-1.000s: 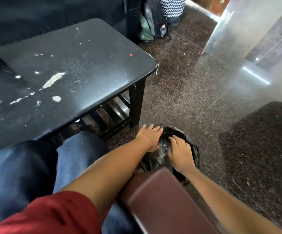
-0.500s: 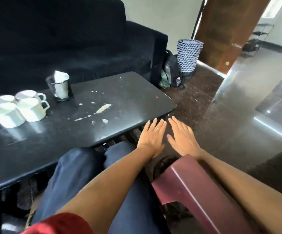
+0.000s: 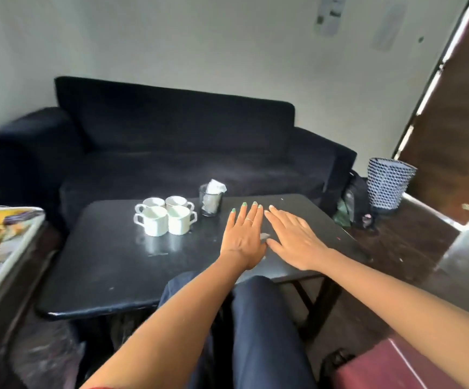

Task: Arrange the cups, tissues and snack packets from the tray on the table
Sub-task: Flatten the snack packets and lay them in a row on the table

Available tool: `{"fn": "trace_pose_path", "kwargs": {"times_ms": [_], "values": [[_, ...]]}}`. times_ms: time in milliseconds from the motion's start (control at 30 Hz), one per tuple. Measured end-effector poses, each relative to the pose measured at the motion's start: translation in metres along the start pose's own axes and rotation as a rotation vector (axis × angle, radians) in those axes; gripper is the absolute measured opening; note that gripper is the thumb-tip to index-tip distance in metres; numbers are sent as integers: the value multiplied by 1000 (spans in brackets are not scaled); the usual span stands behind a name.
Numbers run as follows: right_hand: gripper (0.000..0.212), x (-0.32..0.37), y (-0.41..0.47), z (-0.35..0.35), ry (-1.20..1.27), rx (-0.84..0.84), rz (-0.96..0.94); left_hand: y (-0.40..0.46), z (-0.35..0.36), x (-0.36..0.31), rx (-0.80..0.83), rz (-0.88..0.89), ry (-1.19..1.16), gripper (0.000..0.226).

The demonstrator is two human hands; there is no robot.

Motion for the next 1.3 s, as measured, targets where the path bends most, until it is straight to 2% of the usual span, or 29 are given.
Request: {"fn": "trace_pose_path", "kwargs": {"times_ms": [233,367,600,767,867,933,1167,1300], "values": [[67,105,62,1,31,-6,-198,-32,-32,121,-9,-191,48,76],[67,179,96,17,110,17,-329,-74,-42,199,-9,-354,107,75],[68,310,117,54,229,88,-532,-171,-60,304,-57,-676,40,78],[68,391,106,72,352,135,-653,-238,-69,352,-81,-963,-37,75],[68,430,96,84,468,174,-667,-269,-68,370,-70,-1134,-108,74],[67,449,91,94,527,198,-657,-281,-64,381,-31,-1187,-151,71],[60,477,90,126,705,241,-627,-315,-49,414,77,-1361,-240,63],[63,485,86,134,724,276,-667,-352,-38,428,94,-1578,-297,63]]}}
Point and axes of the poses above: each hand's wrist, its own y-axis towards the middle knuckle, its own z-axis out of the palm, x = y × z, the point moved 7 cm from there along y, towards the middle knuckle, and after that the axes turned 10 degrees about y, right-handed, at the moved point
